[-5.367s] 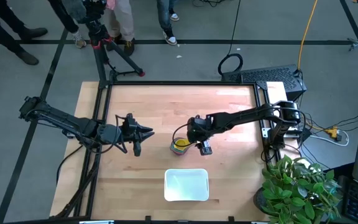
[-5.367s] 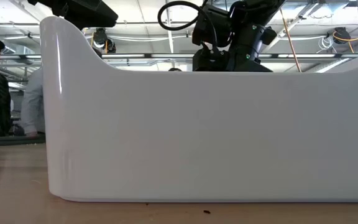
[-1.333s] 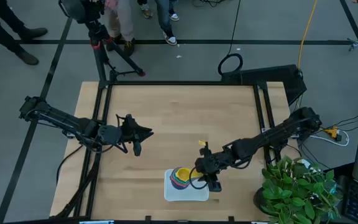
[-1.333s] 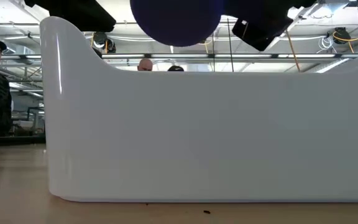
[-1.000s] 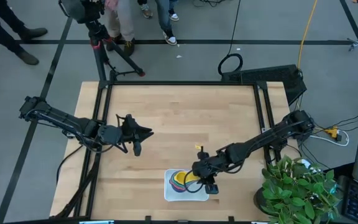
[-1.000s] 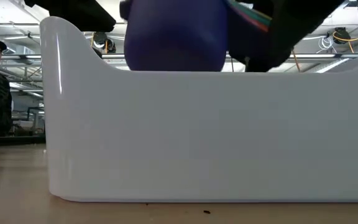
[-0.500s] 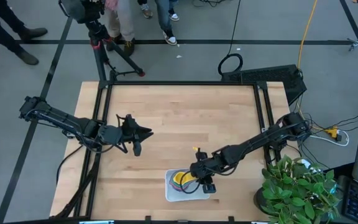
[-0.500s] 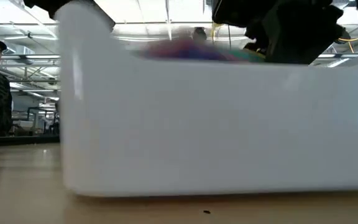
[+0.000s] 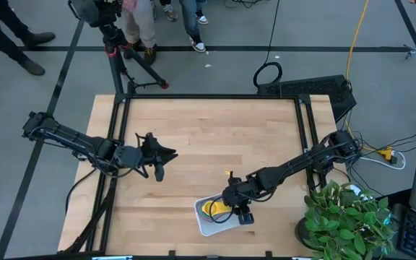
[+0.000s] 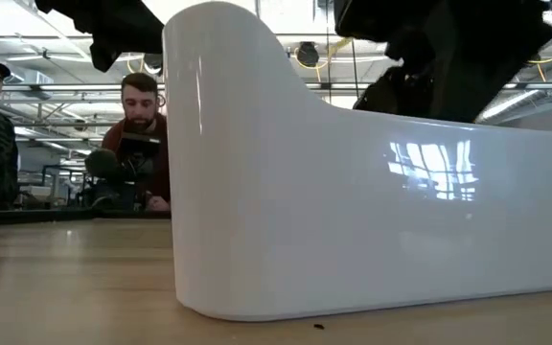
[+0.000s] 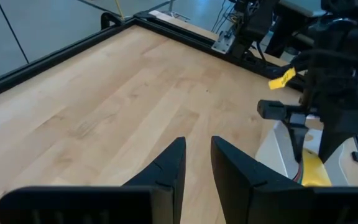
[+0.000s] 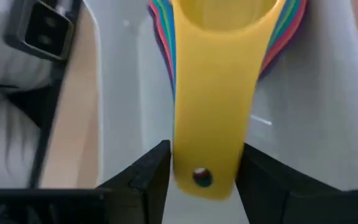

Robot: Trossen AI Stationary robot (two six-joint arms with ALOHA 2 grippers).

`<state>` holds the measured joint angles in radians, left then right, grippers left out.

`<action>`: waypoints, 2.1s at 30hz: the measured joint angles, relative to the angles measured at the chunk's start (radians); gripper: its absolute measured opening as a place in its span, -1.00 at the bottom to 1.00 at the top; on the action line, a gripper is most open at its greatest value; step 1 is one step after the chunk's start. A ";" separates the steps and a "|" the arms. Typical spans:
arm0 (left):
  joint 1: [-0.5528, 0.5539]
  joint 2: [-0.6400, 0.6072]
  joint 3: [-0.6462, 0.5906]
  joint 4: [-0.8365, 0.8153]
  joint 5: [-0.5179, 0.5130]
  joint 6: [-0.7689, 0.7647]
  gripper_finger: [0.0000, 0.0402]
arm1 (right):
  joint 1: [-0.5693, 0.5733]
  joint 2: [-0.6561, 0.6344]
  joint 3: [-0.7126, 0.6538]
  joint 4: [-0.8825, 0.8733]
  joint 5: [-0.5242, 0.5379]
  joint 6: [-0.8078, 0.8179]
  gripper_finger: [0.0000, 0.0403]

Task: Nest measuring cups in basket
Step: Put the stacked measuring cups into the white bin, then return to Home Position

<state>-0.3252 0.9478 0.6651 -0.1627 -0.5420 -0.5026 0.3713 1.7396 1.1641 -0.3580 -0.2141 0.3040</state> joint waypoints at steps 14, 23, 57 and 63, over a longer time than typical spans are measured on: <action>0.003 0.000 0.000 0.017 0.038 -0.003 -0.61 | -0.096 -0.268 -0.002 0.030 0.177 -0.265 -0.28; 0.038 -0.161 0.000 0.023 0.126 0.137 -0.87 | -0.405 -0.724 -0.222 0.255 0.055 -0.454 -0.86; 0.072 -0.668 -0.628 0.331 0.124 0.249 -1.00 | -0.680 -1.597 -1.097 0.647 -0.078 -0.266 -1.00; 0.072 -0.662 -0.655 0.314 0.137 0.218 -1.00 | -0.680 -1.591 -1.144 0.626 -0.079 -0.262 -1.00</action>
<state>-0.2527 0.2859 0.0101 0.1512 -0.4049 -0.2842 -0.3083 0.1482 0.0196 0.2682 -0.2932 0.0415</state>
